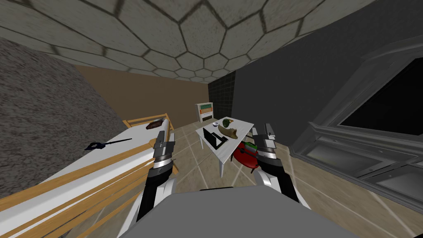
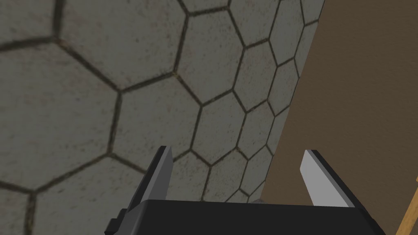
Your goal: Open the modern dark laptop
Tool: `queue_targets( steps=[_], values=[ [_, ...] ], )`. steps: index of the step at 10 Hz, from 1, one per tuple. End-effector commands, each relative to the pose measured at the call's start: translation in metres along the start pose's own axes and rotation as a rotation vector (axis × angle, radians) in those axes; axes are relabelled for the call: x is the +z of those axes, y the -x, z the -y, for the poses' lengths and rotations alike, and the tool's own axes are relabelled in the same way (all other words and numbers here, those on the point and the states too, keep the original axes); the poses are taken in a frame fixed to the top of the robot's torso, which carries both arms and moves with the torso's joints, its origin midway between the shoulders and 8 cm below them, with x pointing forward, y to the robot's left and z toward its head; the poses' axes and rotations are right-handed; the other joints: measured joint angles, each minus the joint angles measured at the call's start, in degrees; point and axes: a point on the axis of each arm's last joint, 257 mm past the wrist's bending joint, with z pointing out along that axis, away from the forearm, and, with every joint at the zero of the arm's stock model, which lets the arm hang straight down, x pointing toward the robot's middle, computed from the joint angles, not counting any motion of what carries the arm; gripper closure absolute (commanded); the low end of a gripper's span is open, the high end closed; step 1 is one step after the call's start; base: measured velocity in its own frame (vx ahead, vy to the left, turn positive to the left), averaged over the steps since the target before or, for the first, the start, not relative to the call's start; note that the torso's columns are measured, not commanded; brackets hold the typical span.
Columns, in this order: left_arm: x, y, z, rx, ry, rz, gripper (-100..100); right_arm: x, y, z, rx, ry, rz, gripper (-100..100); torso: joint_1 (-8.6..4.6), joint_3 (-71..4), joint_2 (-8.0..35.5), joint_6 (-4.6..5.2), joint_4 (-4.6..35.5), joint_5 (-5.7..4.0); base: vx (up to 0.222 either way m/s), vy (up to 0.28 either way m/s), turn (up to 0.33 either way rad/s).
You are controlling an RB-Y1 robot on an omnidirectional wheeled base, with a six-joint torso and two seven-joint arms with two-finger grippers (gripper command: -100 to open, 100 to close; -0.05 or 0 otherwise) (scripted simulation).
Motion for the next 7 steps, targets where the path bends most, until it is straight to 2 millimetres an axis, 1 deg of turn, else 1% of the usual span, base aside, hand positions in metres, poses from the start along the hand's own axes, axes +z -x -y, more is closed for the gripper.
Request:
queue_targets(
  steps=[1, 3, 7],
  values=[
    [0.0, 0.0, 0.0, 0.0, 0.0, 0.0, 0, 0.0, 0.0, 0.0, 0.0, 0.0, 0.0, 0, 0.0, -4.67, 2.32, 0.0, 2.35, 0.0, 0.0, 0.0, 0.0],
    [0.0, 0.0, 0.0001, 0.0, 0.0, 0.0, 0, 0.0, 0.0, -0.0001, 0.0, 0.0, 0.0, 0, 0.0, -20.14, 10.03, 0.0, 10.06, 0.0, 0.0, 0.0, 0.0],
    [0.0001, 0.0, 0.0001, 0.0, 0.0, 0.0, 0, 0.0001, 0.0, -0.0002, 0.0, 0.0, 0.0, 0, 0.0, -53.81, 26.93, 0.0, 26.91, 0.0, 0.0, 0.0, 0.0]
  ],
)
